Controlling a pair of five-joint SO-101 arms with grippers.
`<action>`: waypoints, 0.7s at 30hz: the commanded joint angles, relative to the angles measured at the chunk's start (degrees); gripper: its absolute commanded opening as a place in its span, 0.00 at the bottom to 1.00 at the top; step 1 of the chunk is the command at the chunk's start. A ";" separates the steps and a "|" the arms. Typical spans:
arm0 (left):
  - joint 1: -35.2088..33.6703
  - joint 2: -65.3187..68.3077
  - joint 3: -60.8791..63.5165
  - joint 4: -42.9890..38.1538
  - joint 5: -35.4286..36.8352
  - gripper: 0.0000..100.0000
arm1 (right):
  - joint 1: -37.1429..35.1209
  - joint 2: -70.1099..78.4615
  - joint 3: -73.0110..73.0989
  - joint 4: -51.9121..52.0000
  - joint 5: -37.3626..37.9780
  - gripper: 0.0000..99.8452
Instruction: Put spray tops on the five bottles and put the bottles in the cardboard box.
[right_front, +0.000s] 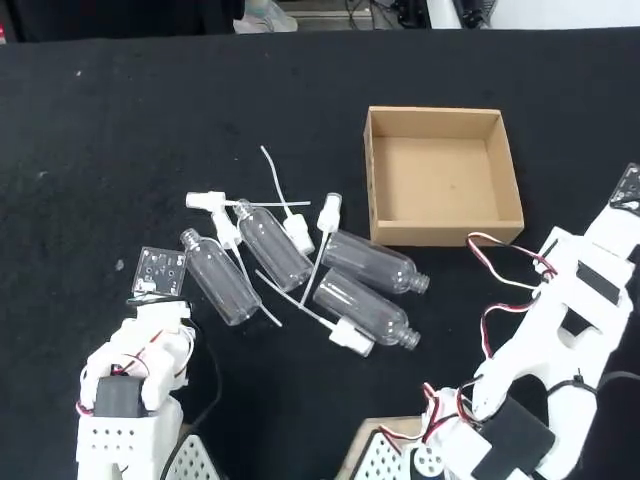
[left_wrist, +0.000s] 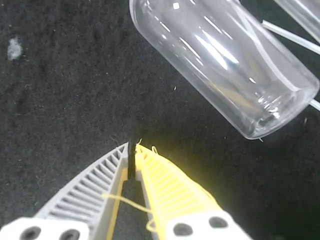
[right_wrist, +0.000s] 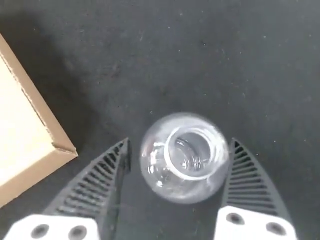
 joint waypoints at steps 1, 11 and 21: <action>-0.31 -0.44 1.27 0.44 -0.35 0.03 | -0.26 -2.42 -4.26 -1.58 0.18 0.26; -0.31 -0.44 1.27 0.44 -0.35 0.03 | 0.18 -2.42 -3.91 -3.52 0.26 0.26; -0.31 -0.44 1.27 0.44 -0.35 0.03 | 0.18 -5.32 -3.74 2.29 3.60 0.26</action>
